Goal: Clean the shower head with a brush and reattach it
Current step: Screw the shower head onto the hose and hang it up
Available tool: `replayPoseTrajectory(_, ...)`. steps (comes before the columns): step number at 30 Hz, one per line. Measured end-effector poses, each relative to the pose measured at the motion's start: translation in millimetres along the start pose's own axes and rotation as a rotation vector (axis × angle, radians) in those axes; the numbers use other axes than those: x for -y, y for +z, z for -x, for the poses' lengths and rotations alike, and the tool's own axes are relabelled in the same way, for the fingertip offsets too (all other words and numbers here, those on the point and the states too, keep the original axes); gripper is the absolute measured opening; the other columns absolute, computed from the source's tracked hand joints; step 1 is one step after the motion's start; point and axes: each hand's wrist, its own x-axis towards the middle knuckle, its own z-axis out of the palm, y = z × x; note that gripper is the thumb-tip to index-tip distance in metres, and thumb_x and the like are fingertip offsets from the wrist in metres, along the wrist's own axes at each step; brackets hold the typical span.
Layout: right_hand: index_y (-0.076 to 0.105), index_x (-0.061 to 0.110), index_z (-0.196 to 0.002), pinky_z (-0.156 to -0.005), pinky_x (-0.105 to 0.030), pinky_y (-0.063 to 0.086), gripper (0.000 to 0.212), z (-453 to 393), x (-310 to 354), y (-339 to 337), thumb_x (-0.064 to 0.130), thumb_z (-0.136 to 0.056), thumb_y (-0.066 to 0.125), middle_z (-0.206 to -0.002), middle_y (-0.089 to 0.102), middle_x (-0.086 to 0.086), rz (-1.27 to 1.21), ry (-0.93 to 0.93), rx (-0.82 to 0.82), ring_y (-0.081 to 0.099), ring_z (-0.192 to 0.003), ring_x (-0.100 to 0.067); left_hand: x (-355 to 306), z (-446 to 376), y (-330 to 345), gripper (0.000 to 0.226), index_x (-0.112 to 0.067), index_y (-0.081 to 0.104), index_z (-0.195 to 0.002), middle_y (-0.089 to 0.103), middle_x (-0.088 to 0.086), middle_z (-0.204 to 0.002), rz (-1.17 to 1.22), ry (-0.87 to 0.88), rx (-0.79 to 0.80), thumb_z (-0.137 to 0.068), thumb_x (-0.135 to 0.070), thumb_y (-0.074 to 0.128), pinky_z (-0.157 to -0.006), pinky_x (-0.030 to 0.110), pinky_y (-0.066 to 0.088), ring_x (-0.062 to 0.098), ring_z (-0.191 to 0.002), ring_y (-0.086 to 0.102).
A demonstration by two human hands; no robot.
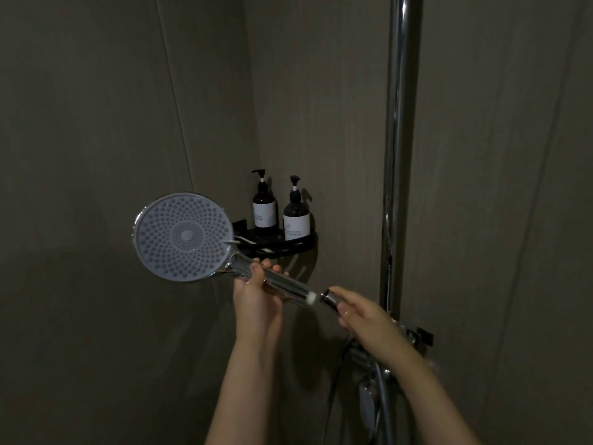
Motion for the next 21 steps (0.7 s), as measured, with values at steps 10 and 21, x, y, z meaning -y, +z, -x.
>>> replayPoseTrajectory(10, 0.064, 0.031, -0.099, -0.066, -0.004, 0.047, 0.027, 6.2, 3.0, 1.0, 0.009, -0.084, 0.064, -0.086, 0.065, 0.022, -0.051, -0.085, -0.175, 0.061, -0.083, 0.01, -4.2, 2.5, -2.5, 0.017, -0.014, 0.046, -0.086, 0.05, 0.001, -0.075, 0.001, 0.001, 0.004, -0.098, -0.01, 0.035, -0.081, 0.035, 0.043, 0.015, -0.07, 0.049)
replayPoseTrajectory(21, 0.067, 0.047, -0.074, -0.075, -0.01, 0.044, 0.043, 0.6, 4.8, 8.8, 0.004, -0.074, 0.074, -0.075, 0.069, 0.032, -0.032, -0.09, -0.147, 0.063, -0.077, 0.014, -2.3, 3.8, -8.6, 0.014, -0.013, 0.045, -0.088, 0.049, 0.001, -0.076, 0.084, -0.031, -0.021, -0.098, -0.012, 0.035, -0.081, 0.032, 0.044, 0.014, -0.07, 0.049)
